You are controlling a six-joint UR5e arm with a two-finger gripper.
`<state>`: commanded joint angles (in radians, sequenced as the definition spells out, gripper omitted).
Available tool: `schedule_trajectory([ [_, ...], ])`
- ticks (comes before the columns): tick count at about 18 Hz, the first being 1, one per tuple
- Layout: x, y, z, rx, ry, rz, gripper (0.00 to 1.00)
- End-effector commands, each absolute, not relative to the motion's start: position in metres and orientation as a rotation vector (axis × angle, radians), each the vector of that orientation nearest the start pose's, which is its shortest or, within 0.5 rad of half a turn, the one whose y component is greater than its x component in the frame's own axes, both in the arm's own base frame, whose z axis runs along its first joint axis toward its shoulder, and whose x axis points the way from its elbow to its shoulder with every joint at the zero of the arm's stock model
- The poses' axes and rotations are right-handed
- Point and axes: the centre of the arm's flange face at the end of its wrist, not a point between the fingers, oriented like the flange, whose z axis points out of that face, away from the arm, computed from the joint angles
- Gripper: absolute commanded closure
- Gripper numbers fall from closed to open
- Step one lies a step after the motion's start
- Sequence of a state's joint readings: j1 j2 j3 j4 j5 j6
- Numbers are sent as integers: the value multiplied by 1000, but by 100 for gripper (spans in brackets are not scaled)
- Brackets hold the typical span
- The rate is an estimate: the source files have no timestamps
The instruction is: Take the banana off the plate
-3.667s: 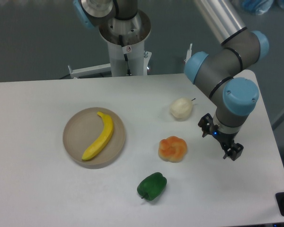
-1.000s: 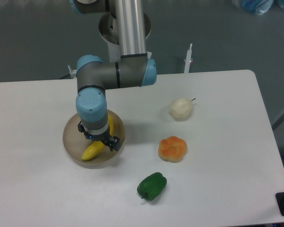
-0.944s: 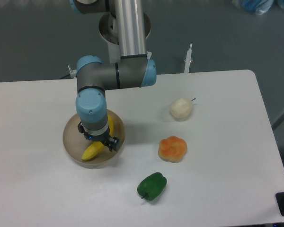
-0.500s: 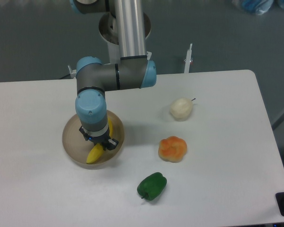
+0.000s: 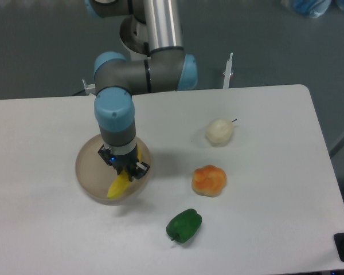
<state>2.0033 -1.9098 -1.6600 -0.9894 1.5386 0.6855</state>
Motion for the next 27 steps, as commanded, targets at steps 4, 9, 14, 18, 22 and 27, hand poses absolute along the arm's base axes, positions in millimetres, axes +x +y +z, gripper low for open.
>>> schedule_trajectory([
  [4,-174,613,342,-2926,432,134,97],
  [9,-244,599,363,-2958,547,124,99],
  [14,-329,573,344,-3021,636,15,98],
  [18,-365,574,331,-2997,746,11,98],
  [22,-371,574,318,-2995,832,14,97],
  [27,-375,578,321,-2967,913,26,97],
])
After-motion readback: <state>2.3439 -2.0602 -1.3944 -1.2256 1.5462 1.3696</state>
